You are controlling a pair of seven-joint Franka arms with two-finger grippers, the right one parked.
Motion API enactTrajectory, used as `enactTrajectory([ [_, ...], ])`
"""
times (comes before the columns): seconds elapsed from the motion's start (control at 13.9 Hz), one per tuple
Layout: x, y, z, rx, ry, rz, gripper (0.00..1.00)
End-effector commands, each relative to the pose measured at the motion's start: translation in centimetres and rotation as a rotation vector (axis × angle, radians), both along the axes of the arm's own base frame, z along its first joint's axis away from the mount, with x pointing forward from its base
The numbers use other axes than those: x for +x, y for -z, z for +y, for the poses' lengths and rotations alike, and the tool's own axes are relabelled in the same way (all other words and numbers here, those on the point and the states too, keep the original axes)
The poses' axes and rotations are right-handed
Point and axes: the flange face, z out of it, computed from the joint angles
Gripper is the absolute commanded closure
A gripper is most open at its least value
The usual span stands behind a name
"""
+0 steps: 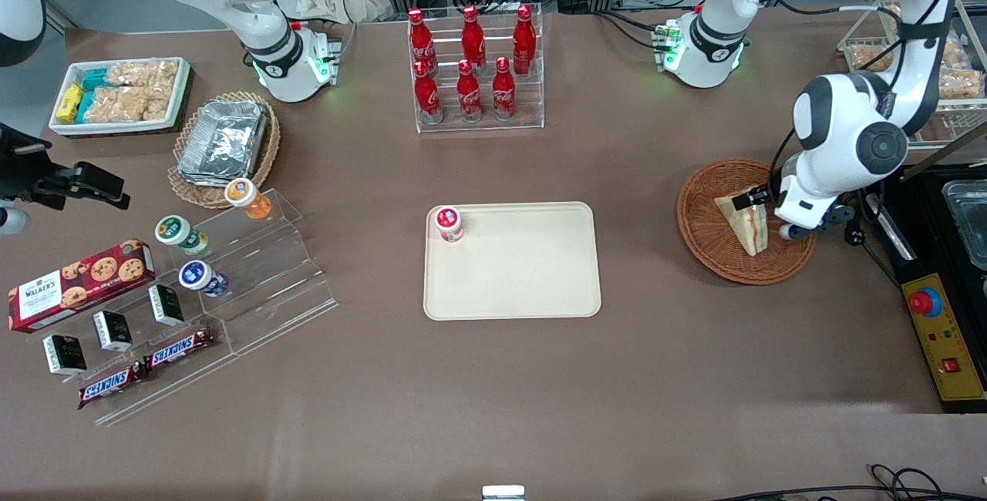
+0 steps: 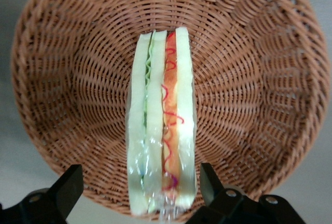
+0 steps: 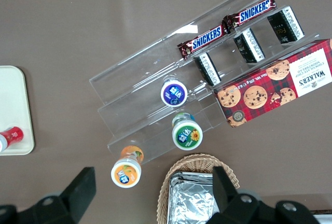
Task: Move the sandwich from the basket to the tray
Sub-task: 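Lower the open left gripper over the wrapped sandwich in the basket, then close the left gripper on the sandwich and lift it from the basket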
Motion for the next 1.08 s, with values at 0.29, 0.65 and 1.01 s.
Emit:
enactTrajectory([
  [0.29,0.8,3.8,-0.2,0.024,-0.068,-0.012,0.05],
  [0.65,1.3,4.2,-1.1,0.05,-0.149,-0.019,0.5],
  [1.01,2.0,0.2,-0.9,0.051,-0.151,-0.03,0.69],
])
